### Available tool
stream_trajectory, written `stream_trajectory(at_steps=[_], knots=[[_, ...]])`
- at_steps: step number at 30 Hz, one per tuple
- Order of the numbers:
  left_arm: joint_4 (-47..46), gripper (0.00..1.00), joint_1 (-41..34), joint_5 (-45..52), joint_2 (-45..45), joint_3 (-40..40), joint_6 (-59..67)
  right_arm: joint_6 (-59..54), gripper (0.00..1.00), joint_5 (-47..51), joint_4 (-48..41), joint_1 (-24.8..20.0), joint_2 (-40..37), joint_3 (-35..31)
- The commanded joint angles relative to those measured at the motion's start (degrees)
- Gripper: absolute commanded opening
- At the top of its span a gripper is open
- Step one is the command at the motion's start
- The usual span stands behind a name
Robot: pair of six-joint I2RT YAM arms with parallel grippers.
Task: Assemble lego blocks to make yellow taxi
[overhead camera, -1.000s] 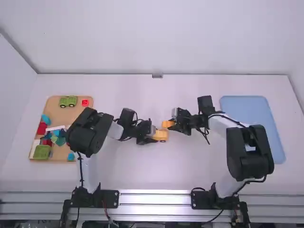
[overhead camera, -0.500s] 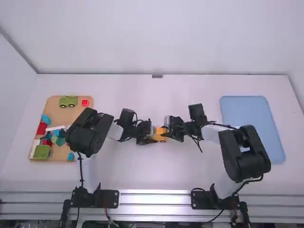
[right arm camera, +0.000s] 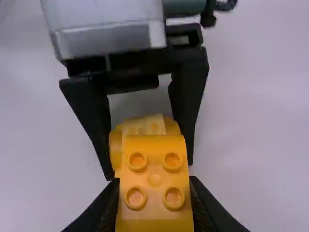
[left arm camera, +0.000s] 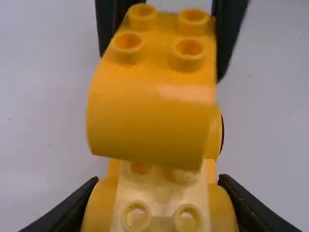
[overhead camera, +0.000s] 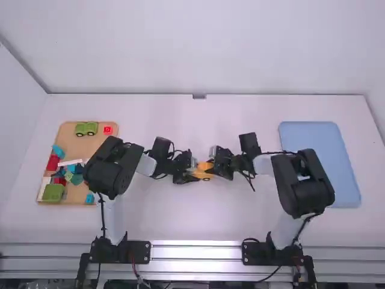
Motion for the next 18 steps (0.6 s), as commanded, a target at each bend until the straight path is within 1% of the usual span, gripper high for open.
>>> stream_trajectory(at_steps=[1, 4, 7, 12, 16, 18], knots=[[-0.3, 0.28, -0.2, -0.7, 1.1, 0.4, -0.2, 0.0, 0.0, -3.0, -0.2, 0.3, 1.5, 2.1], [-0.1, 0.27, -0.3, -0.7, 1.1, 0.3, -0.2, -0.1, 0.0, -3.6, -0.1, 1.1, 2.4, 2.8], [-0.1, 0.27, -0.3, -0.7, 1.1, 0.3, -0.2, -1.6, 0.0, -5.8, -0.1, 1.0, 2.4, 2.8], [-0.1, 0.27, -0.3, -0.9, 1.1, 0.3, -0.2, -1.8, 0.0, -5.7, -0.5, 1.2, 2.4, 2.6], [-0.1, 0.27, 0.0, -0.7, 1.1, 0.4, -0.2, -5.7, 0.0, -5.7, -3.6, 1.1, 2.6, 2.5], [-0.1, 0.27, -0.3, -0.7, 1.1, 0.4, -0.2, -5.5, 0.0, -5.6, -2.5, 1.1, 3.5, 2.5]])
